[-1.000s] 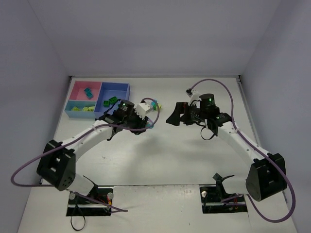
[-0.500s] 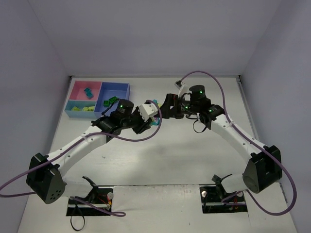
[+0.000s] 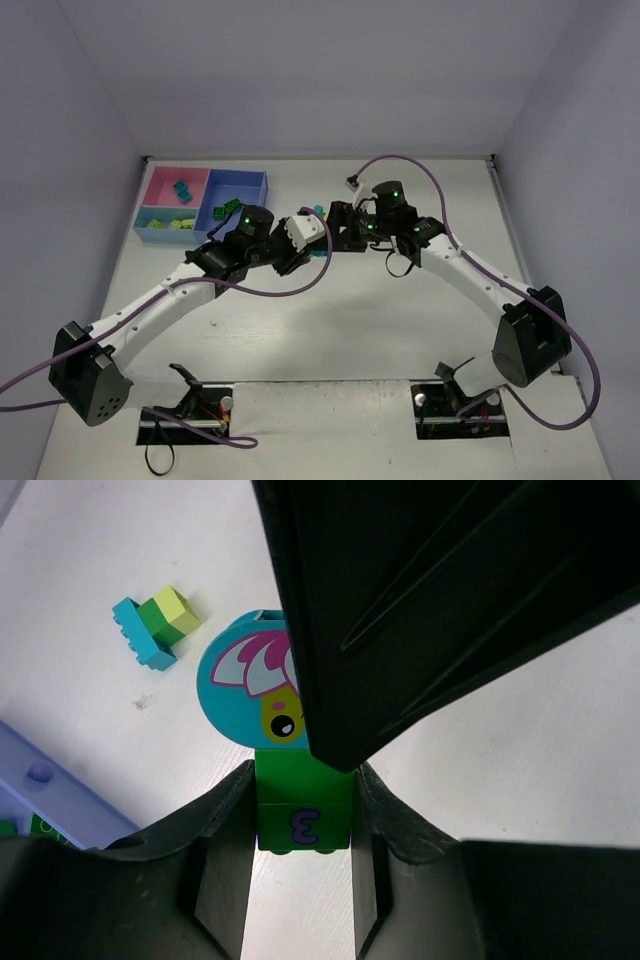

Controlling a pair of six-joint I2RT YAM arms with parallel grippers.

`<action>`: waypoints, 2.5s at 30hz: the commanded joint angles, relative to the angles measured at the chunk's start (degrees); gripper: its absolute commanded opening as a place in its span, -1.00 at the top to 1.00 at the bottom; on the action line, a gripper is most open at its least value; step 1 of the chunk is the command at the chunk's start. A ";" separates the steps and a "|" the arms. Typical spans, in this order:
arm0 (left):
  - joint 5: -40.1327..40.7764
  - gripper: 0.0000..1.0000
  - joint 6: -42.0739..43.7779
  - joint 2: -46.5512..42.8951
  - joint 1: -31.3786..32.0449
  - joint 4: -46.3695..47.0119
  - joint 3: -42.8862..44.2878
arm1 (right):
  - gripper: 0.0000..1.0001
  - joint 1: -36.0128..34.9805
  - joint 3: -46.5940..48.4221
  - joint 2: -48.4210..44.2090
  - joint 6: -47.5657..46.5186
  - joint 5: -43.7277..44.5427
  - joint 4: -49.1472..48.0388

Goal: Sort the legos into containers by color

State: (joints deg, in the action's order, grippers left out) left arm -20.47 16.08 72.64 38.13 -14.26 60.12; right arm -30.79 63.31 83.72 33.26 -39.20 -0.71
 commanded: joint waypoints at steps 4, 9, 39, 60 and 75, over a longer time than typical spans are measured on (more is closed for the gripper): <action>0.08 0.88 1.06 -2.42 0.98 3.54 3.34 | -0.28 -0.85 1.82 0.91 1.46 -0.96 -4.56; 0.17 0.88 0.98 -2.33 1.33 3.98 3.52 | -0.18 -1.38 1.73 1.53 1.64 -1.67 -5.62; 4.30 -0.38 1.94 -5.23 1.33 4.95 -2.46 | 1.00 -0.94 0.59 0.30 1.64 -6.06 -6.23; -0.27 0.81 1.59 -3.47 -0.42 6.62 -3.78 | 1.00 -0.42 -0.64 -1.54 1.11 -8.26 -6.50; -1.15 0.97 1.50 -3.82 -1.13 5.65 -5.27 | 1.00 5.03 -3.89 -5.32 0.67 -8.43 -8.25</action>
State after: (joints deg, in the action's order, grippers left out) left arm -22.39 17.78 69.76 38.37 -9.50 54.61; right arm -28.08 59.57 81.52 35.35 -46.41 -5.80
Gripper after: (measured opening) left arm 0.297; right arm 0.341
